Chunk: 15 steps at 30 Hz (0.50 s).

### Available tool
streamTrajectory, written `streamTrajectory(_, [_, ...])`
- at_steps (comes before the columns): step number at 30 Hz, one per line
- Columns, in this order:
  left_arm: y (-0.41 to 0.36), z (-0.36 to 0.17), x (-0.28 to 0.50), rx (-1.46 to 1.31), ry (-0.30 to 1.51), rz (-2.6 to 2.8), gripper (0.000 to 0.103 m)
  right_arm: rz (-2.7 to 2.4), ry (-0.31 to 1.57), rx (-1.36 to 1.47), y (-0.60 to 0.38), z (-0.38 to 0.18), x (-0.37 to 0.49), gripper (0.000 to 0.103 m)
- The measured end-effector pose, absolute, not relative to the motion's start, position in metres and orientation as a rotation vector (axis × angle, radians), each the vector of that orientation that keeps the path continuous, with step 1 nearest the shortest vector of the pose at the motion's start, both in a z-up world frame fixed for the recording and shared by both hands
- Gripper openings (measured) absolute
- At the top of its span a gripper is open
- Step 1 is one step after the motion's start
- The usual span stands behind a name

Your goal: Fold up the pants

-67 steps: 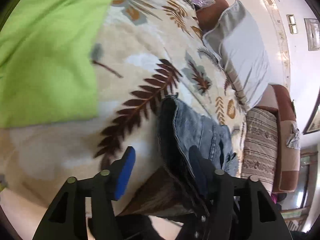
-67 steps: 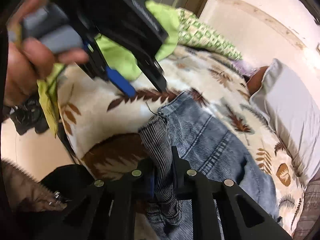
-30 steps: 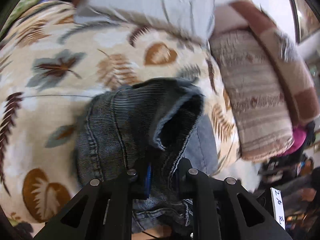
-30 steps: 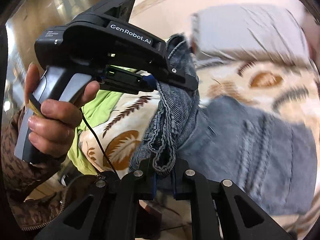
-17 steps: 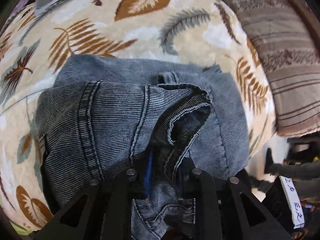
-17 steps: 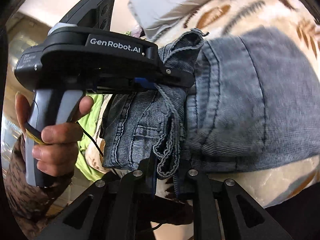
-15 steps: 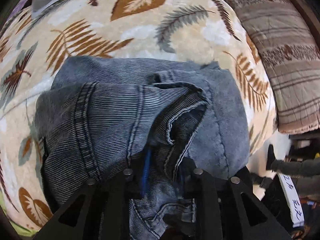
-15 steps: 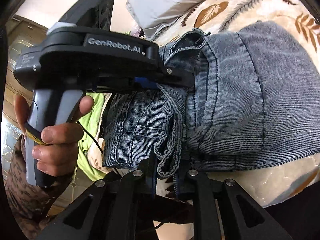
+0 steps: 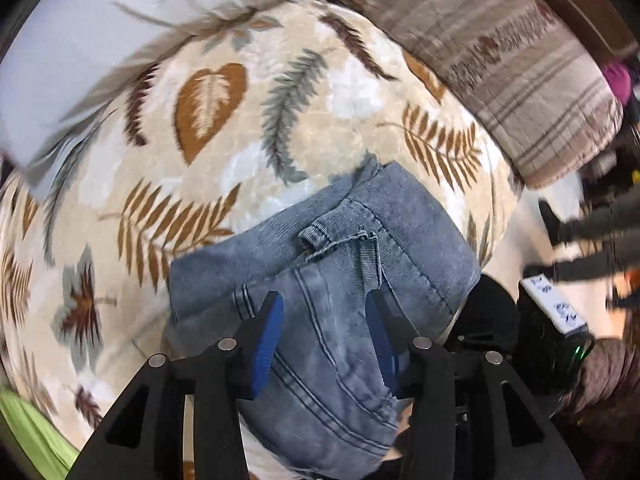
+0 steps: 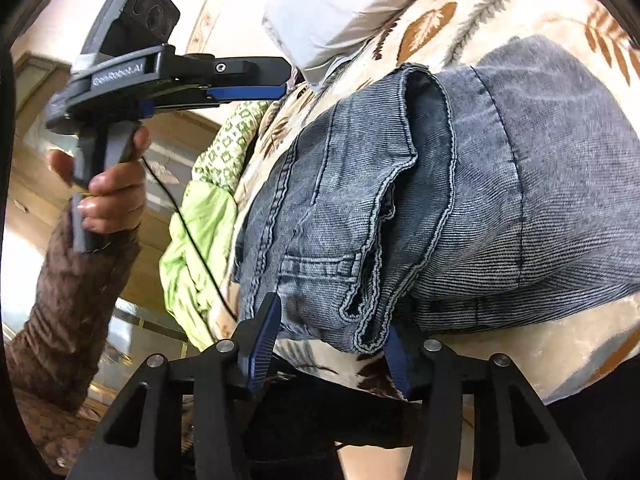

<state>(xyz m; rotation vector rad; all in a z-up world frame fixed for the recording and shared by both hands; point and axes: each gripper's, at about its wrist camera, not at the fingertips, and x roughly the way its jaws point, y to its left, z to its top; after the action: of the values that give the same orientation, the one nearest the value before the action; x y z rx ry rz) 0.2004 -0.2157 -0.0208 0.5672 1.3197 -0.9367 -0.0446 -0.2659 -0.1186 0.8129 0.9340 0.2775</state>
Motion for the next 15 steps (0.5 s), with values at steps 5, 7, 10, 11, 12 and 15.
streamTrajectory(5, [-0.242,-0.048,0.205,0.753,1.35,-1.02,0.043,0.267,0.93,0.915,-0.275,-0.125,-0.047,0.051])
streamTrajectory(7, [-0.252,-0.06,0.205,0.793,1.36,-1.045,0.043,0.261,0.934,0.935,-0.277,-0.127,-0.046,0.051])
streamTrajectory(10, [-0.26,-0.076,0.203,0.855,1.372,-1.089,0.043,0.262,0.949,0.934,-0.272,-0.13,-0.04,0.051])
streamTrajectory(11, [-0.261,-0.081,0.202,0.876,1.371,-1.091,0.044,0.261,0.956,0.935,-0.272,-0.13,-0.039,0.051])
streamTrajectory(12, [-0.261,-0.088,0.203,0.887,1.374,-1.087,0.046,0.263,0.963,0.937,-0.271,-0.131,-0.039,0.051])
streamTrajectory(15, [-0.259,-0.112,0.21,0.886,1.411,-1.054,0.046,0.262,0.972,0.942,-0.268,-0.133,-0.033,0.051])
